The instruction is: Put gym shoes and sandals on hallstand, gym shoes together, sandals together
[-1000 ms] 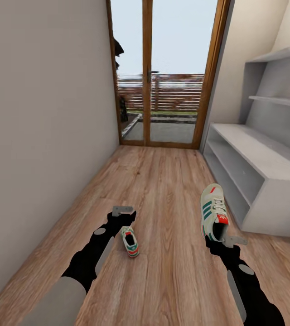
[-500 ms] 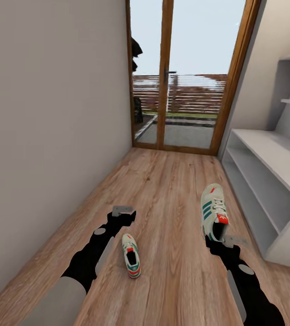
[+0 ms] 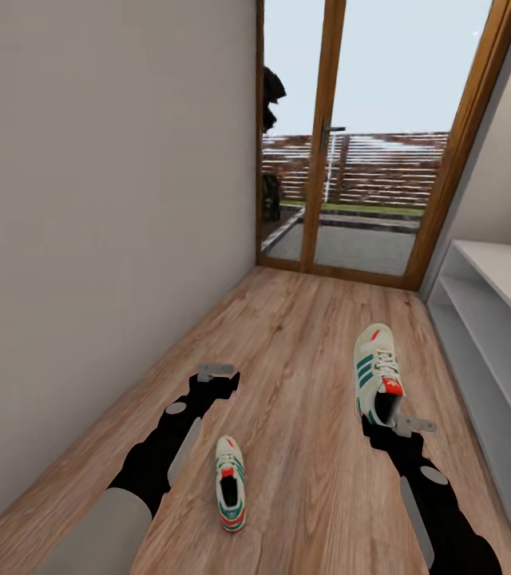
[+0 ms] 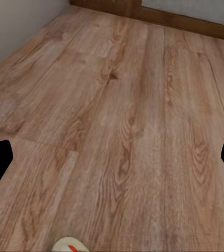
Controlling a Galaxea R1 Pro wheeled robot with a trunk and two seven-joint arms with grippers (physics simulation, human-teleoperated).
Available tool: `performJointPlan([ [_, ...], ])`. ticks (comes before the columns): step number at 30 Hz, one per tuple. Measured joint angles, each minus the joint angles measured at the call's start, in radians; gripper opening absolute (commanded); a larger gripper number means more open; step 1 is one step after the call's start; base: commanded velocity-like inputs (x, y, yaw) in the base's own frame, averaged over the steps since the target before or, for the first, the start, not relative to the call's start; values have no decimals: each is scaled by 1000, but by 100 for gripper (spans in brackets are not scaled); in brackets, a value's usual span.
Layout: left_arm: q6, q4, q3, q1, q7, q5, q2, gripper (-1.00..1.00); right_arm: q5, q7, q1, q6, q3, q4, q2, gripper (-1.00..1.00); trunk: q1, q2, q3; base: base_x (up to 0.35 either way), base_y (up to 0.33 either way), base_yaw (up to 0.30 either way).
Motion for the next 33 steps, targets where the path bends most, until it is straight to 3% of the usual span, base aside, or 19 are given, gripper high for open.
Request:
performJointPlan([
  [11, 0, 0, 0, 0, 0, 1, 0, 100, 0, 0, 0, 0, 0, -2, 0, -100, 0, 0, 0, 275, -258, 13],
  [19, -1, 0, 0, 1, -1, 0, 0, 100, 0, 0, 0, 0, 0, -1, 0, -100, 0, 0, 2, 222, -234, 218],
  [33, -27, 29, 1, 13, 10, -2, 1, 100, 0, 0, 0, 0, 0, -3, 0, -100, 1, 0, 4, 15, -16, 65],
])
